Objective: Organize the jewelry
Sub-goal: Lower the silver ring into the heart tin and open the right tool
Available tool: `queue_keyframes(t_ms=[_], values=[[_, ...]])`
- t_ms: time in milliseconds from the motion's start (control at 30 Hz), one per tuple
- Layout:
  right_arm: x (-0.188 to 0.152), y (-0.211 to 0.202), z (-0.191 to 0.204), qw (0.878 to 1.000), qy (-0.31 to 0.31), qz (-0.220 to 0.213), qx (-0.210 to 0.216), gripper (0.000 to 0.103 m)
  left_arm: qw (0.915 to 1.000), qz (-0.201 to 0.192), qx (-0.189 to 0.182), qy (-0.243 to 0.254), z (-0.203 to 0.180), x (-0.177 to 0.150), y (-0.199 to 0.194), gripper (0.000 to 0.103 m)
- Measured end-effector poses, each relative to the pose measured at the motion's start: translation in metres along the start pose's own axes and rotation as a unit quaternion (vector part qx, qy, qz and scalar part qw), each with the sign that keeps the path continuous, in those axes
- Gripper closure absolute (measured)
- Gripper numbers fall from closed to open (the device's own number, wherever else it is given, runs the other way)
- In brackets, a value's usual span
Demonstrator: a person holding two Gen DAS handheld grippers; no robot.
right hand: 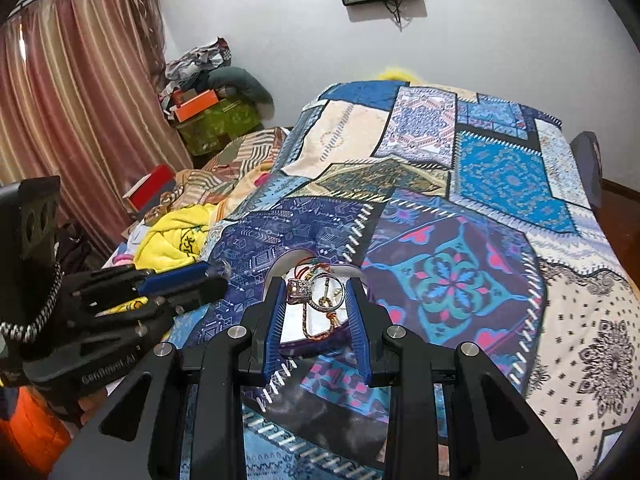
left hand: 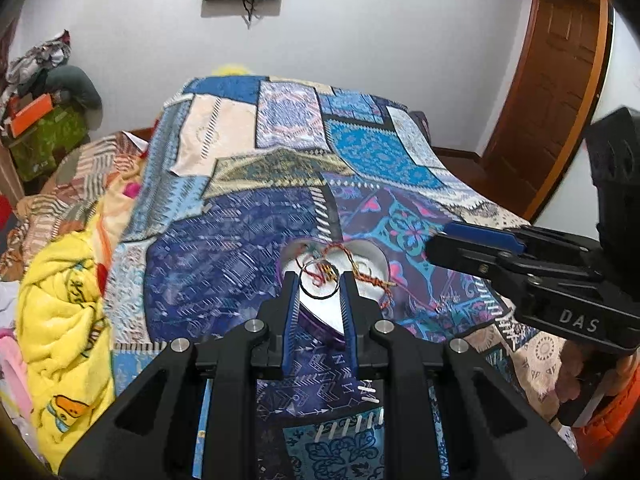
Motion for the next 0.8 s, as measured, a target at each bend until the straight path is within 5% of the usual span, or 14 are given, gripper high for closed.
queue_keyframes(t_ms=[800], values=[[-0.025, 0.049, 0.008, 0.998, -0.016, 0.062, 0.002, 0.075, 0.9979, 0.036, -0.049, -0.025, 0.027, -0.008, 0.052, 0.084]])
Point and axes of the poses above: each gripper's, at about its wrist camera, not at the fingertips, and y roughly the way its jaws point, z to its left, x to its top, the point moved 9 cm from there along y, roughly the way its jaws point, and after that the axes turned 8 degrees about -x, right-handed, at the moved point
